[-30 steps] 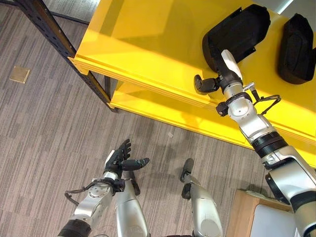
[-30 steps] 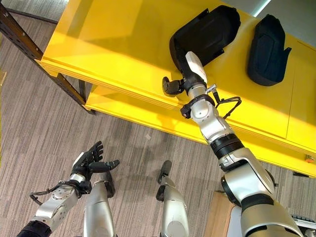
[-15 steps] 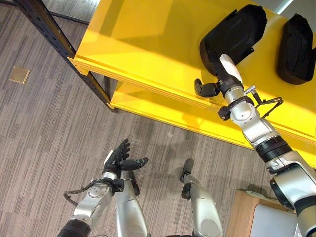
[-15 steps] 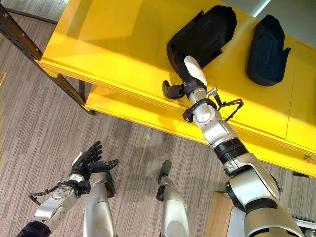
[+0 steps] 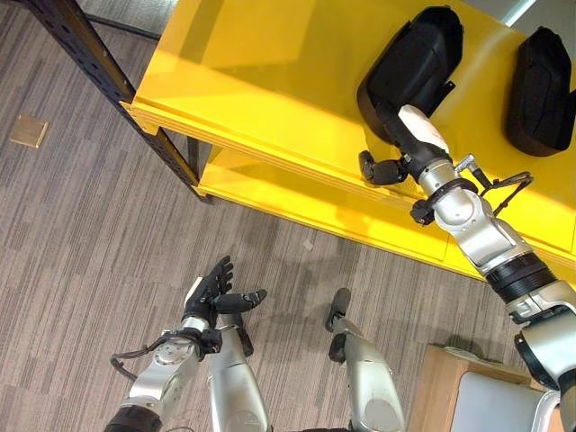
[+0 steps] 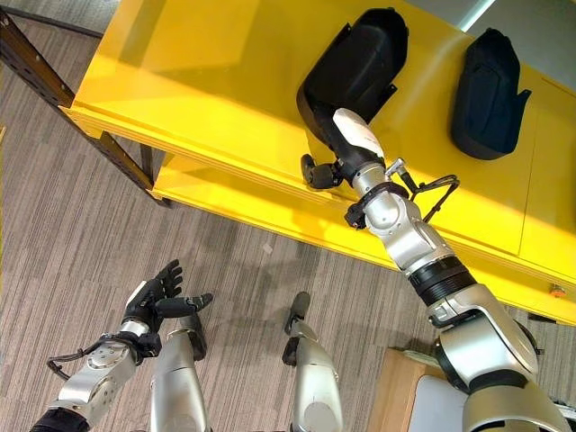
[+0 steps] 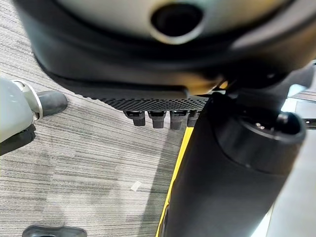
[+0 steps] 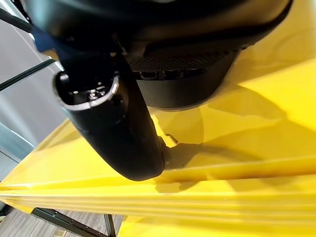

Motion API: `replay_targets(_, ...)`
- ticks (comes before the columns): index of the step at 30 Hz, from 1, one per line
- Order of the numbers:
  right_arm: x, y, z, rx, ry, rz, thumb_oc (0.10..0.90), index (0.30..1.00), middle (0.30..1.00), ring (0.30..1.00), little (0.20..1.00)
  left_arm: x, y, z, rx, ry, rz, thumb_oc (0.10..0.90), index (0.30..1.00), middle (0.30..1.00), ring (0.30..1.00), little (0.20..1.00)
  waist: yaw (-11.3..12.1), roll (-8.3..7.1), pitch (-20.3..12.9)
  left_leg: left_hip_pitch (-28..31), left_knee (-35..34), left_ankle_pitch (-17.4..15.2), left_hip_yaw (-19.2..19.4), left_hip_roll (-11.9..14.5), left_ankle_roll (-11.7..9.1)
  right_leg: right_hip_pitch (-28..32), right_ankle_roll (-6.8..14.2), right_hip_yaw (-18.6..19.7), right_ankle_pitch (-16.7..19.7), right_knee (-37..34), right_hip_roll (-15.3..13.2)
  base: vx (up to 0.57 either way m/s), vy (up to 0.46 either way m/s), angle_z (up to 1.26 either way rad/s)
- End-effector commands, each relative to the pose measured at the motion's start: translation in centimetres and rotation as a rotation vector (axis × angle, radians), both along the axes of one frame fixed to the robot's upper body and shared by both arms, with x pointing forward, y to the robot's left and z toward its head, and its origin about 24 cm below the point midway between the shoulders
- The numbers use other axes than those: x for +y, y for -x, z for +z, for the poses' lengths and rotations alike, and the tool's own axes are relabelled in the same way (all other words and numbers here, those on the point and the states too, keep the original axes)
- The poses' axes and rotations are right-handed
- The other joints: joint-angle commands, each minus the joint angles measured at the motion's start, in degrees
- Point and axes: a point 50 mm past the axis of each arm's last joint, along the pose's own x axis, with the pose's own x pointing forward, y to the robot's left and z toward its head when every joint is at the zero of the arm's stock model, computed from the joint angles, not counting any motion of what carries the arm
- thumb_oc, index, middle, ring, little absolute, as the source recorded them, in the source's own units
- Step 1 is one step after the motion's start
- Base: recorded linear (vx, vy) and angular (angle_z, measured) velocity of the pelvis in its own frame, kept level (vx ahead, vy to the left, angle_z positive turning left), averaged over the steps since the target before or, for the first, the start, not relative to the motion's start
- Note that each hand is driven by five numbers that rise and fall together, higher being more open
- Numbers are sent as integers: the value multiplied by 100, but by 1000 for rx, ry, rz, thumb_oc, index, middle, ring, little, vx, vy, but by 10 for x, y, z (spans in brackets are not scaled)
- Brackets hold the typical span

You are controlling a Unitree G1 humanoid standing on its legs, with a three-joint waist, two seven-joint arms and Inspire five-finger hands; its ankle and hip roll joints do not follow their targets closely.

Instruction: Move parts from the plastic box to the shelf.

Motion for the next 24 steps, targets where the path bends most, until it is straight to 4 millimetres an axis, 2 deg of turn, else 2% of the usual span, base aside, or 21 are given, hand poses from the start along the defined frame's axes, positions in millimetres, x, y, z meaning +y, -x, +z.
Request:
replay_targets(1, -19, 9, -19, 85, 142, -17, 900, 1000, 1000, 1000, 1000, -7, 7, 22, -135, 20, -61, 900, 1000, 1000, 1000, 1000, 131, 45, -84, 510, -1123, 777, -41, 355, -310, 416, 643, 601, -325, 745, -567, 0, 0, 0)
replay_targets(4, -25, 11, -17, 93, 164, -24, 900, 1000, 1000, 1000, 1000, -6, 7, 21, -134, 27, -58, 900, 1000, 1000, 1000, 1000, 129, 39, -85, 542, -1166, 783, -23, 344, -311, 412, 634, 605, -319, 741, -576, 0, 0, 0)
replay_targets(17, -32, 18, -10, 85, 194, -12, 900, 1000, 1000, 1000, 1000, -2, 10, 17, -115, 23, -45, 900, 1000, 1000, 1000, 1000, 99, 18, -137, 601, -1203, 792, -11, 343, -324, 413, 629, 634, -345, 743, -561, 0, 0, 0)
replay_targets(24, -32, 26, 10, 36, 232, 26, 900, 1000, 1000, 1000, 1000, 2, 12, 14, -101, 19, -33, 900, 1000, 1000, 1000, 1000, 63, -26, -213, 632, -1201, 794, 11, 384, -332, 413, 631, 670, -360, 752, -529, 3, -6, -2)
